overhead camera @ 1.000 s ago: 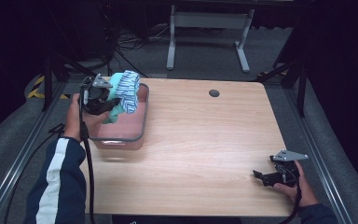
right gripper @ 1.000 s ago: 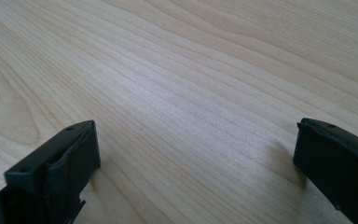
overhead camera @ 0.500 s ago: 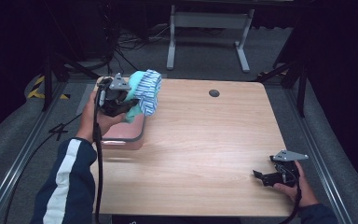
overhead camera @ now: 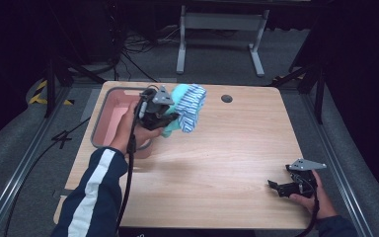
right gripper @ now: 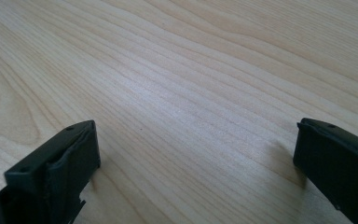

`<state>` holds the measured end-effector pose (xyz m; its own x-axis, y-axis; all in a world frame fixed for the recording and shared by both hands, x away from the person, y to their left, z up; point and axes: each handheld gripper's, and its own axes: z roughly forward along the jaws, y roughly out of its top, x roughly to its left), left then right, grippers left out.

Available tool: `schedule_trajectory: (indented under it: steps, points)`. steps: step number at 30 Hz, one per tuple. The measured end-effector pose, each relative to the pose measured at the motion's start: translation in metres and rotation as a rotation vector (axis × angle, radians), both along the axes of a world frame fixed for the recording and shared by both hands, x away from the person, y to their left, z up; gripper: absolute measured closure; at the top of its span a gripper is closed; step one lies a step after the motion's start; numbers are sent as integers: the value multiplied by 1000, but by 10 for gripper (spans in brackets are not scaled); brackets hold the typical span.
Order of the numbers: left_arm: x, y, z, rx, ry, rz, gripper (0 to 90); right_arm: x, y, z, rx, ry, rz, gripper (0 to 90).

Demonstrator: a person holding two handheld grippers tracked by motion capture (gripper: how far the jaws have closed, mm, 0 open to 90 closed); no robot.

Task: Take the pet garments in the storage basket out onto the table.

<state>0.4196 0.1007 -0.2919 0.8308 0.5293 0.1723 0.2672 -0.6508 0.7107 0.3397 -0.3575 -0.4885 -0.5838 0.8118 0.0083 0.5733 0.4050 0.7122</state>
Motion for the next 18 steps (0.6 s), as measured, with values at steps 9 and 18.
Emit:
schedule_trajectory:
  steps: [9, 18]
  points:
    - [6, -44, -35, 35, 77, -83, 823, 0, 0, 0, 0, 0, 0, 7]
    - [11, -67, -75, 99, 146, -94, 821, 0, 0, 0, 0, 0, 0, 7]
